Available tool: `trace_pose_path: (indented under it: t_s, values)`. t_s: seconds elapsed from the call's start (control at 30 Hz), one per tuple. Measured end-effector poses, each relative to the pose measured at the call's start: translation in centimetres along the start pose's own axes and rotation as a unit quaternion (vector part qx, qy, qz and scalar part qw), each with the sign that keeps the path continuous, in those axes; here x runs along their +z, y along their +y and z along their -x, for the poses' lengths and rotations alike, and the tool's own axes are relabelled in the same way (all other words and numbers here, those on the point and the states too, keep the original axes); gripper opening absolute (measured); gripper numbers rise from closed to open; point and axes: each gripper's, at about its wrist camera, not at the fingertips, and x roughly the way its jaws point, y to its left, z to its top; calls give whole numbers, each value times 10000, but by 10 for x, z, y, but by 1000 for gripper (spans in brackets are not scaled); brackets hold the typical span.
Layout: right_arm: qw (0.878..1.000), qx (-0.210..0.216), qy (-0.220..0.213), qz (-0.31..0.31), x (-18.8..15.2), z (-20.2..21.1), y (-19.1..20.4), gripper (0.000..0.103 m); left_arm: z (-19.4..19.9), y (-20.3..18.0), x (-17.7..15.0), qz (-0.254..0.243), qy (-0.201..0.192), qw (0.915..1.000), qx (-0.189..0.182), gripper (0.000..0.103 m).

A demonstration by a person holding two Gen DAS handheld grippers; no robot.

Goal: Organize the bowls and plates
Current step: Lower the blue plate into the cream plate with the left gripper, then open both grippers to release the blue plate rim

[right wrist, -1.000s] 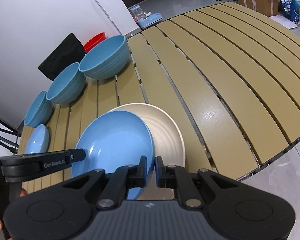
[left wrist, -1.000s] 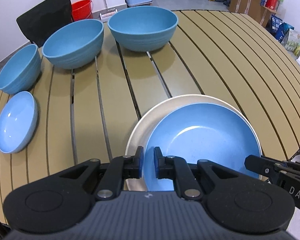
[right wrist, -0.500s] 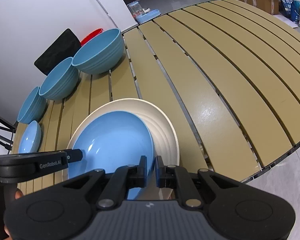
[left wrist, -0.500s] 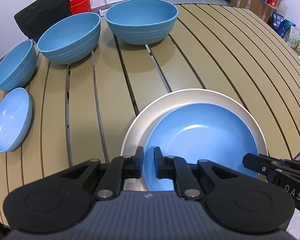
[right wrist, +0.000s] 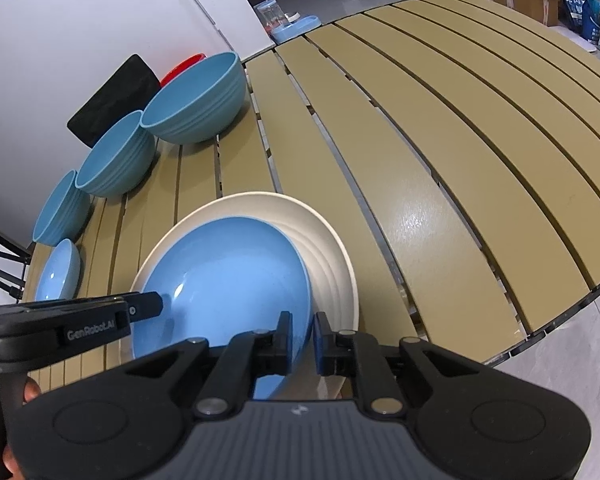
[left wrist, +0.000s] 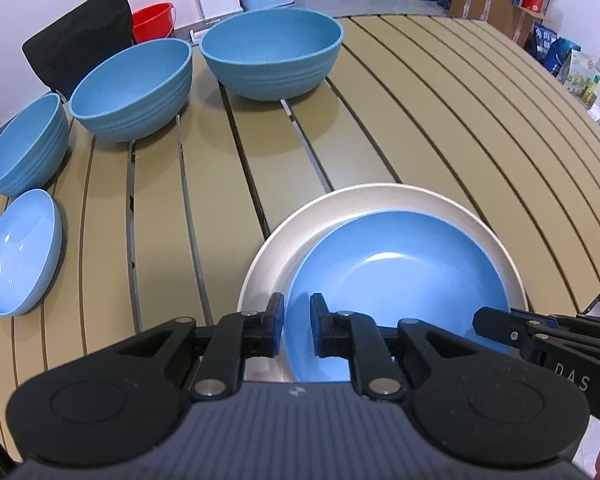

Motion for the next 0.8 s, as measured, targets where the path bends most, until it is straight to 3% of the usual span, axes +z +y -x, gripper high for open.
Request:
trace_pose_path:
  t_s: [0.03, 0.1, 0.27, 0.5, 0.67, 0.73, 0.8]
  values:
    - [10000, 14, -24, -4, 0, 2, -1, 13, 3, 1, 0, 8, -42, 10000, -16, 18]
    - [10000, 51, -83, -13, 1, 6, -1, 15, 9, 3, 0, 36, -158, 9999, -33, 36]
    - [9997, 108, -233, 46, -1, 17, 0, 24, 28, 12, -5, 109, -475, 9988, -75, 47]
    - [9983, 104, -467, 334, -11, 36, 9, 49, 51, 34, -23, 446, -827, 9953, -214, 67]
    - [9966, 141, -605, 543, -18, 49, 16, 70, 64, 56, -40, 714, -1016, 9920, -245, 76]
    - [9957, 175, -658, 636, -20, 53, 20, 81, 70, 65, -46, 820, -1136, 9899, -215, 82]
    - [9945, 191, -739, 719, -24, 57, 24, 85, 76, 73, -53, 931, -1290, 9871, -153, 96]
